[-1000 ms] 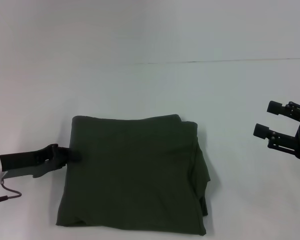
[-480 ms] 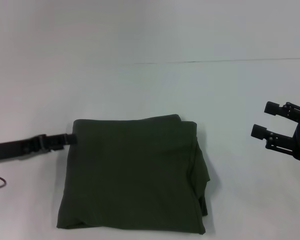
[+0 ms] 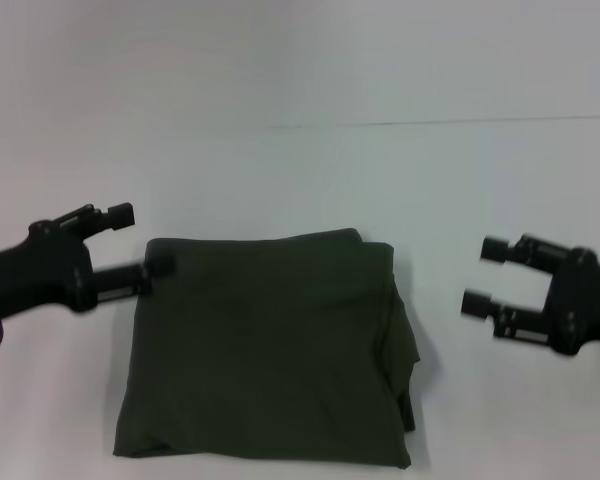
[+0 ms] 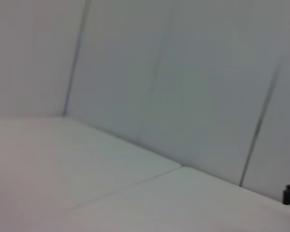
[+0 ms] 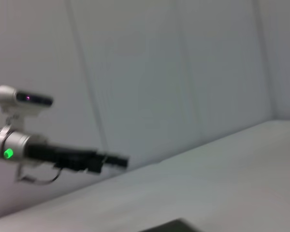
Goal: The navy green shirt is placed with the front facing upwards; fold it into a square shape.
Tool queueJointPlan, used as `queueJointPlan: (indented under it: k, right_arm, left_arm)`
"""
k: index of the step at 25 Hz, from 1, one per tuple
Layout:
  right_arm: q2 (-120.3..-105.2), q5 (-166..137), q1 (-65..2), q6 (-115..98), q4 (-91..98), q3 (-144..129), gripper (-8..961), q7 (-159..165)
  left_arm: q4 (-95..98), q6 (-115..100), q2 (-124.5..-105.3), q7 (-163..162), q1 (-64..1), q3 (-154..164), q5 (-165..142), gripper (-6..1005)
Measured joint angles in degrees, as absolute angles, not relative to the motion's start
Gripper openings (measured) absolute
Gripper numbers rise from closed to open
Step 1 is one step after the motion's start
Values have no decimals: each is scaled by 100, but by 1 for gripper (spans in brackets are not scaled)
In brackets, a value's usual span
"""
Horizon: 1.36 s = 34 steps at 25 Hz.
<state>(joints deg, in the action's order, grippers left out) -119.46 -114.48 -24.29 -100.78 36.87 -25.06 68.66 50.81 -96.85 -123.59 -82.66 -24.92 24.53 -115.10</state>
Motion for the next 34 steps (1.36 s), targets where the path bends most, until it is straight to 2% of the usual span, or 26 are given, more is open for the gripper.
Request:
queueJointPlan:
  k: [2,13,34]
  right_arm:
    - [-11947,-11450,-2372,-10105,3663,-2685,832,6783]
    - [-11953,-11696,-1967,-9684,2911,-2824,833,5649]
    - [-11953,-11926,-1952,-9202,2586,-2744,832,5234]
  left_arm:
    - [5021,-9910,-12421,-7426,-2304,2455,-11326,940]
    - [4745,-10252,-12469,-6400,-1478,2353,-11683,934]
    - [4526,-10011,-12427,-6296,-1497,1758,-12082,934]
